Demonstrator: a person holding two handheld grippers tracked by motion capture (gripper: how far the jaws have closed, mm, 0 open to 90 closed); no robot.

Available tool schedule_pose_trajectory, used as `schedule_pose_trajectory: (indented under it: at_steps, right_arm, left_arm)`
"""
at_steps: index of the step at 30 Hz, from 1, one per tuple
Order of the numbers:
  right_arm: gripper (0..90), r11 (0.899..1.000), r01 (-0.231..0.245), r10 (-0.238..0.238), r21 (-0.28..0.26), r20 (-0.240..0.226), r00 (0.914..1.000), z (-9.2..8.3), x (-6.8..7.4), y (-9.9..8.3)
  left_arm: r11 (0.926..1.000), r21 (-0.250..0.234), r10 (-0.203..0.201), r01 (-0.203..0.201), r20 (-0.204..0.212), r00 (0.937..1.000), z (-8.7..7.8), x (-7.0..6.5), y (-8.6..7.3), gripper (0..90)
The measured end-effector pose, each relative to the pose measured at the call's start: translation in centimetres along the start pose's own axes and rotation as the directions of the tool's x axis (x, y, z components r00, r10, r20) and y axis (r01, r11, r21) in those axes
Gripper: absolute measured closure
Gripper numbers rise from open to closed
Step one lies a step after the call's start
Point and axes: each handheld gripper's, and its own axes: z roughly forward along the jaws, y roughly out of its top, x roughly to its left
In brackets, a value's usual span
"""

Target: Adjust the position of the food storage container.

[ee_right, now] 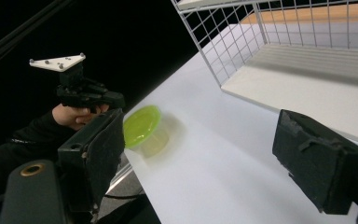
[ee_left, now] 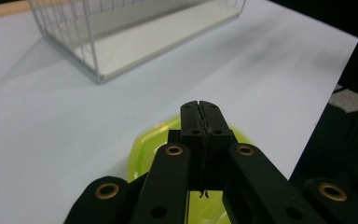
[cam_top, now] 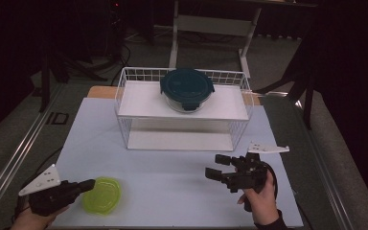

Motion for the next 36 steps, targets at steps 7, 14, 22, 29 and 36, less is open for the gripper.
schedule_pose_trajectory:
  at_steps: [7, 14, 22, 29, 36]
  right_arm:
    - [16.1, 1.000, -0.002, 0.002, 0.001, -0.006, 1.0000, 0.1, 0.0, -0.1]
    - [16.1, 1.000, -0.003, 0.003, 0.002, -0.010, 0.9999, 0.2, 0.0, -0.1]
    - [16.2, 1.000, -0.016, 0.016, 0.004, -0.013, 0.9998, 0.3, -0.1, -0.2]
    - [16.3, 1.000, -0.027, 0.027, 0.003, -0.015, 0.9995, 0.2, -0.4, -0.3]
    - [16.3, 1.000, -0.026, 0.026, 0.002, -0.014, 0.9996, -0.1, -0.4, -0.3]
  left_arm:
    - [0.9983, 0.040, -0.040, 0.042, -0.033, 0.9986, -1.2, 1.4, -2.5, 89.3]
    - [0.9935, 0.074, -0.084, 0.086, -0.031, 0.9960, -1.0, 2.1, -4.5, 89.3]
    - [0.9924, 0.077, -0.096, 0.096, -0.011, 0.9954, -0.2, 2.0, -4.5, 89.3]
    - [0.9923, 0.100, -0.074, 0.073, 0.008, 0.9972, 1.8, 1.8, -3.5, 89.3]
    - [0.9925, 0.116, -0.043, 0.038, 0.037, 0.9984, 4.3, 1.6, -2.0, 89.3]
